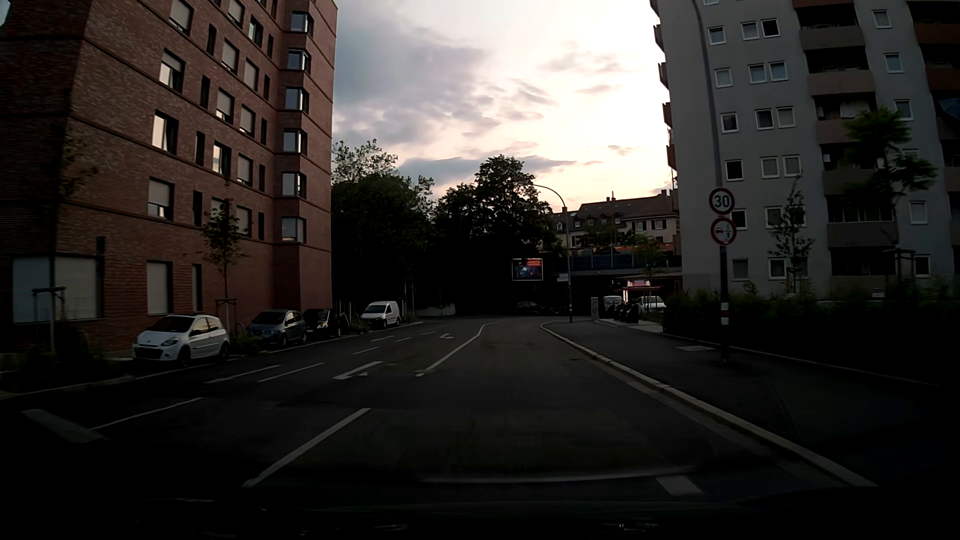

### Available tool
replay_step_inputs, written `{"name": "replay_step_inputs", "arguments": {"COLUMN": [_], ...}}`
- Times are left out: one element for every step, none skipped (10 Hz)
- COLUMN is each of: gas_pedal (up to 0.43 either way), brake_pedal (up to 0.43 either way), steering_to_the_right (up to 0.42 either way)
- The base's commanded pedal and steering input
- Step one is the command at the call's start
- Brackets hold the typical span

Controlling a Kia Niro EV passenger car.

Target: Follow the waypoints while adhering to traffic rules and regulations

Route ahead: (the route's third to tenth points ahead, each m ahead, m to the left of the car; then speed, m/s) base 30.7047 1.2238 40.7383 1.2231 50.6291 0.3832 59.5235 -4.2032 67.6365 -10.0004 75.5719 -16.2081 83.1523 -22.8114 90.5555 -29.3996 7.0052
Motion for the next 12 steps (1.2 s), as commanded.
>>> {"name": "replay_step_inputs", "arguments": {"gas_pedal": [0.000, 0.000, 0.000, 0.000, 0.000, 0.000, 0.000, 0.000, 0.000, 0.000, 0.000, 0.000], "brake_pedal": [0.000, 0.000, 0.000, 0.000, 0.000, 0.000, 0.000, 0.000, 0.000, 0.000, 0.000, 0.000], "steering_to_the_right": [0.005, 0.005, 0.005, 0.005, 0.004, 0.005, 0.005, 0.005, 0.005, 0.005, 0.005, 0.005]}}
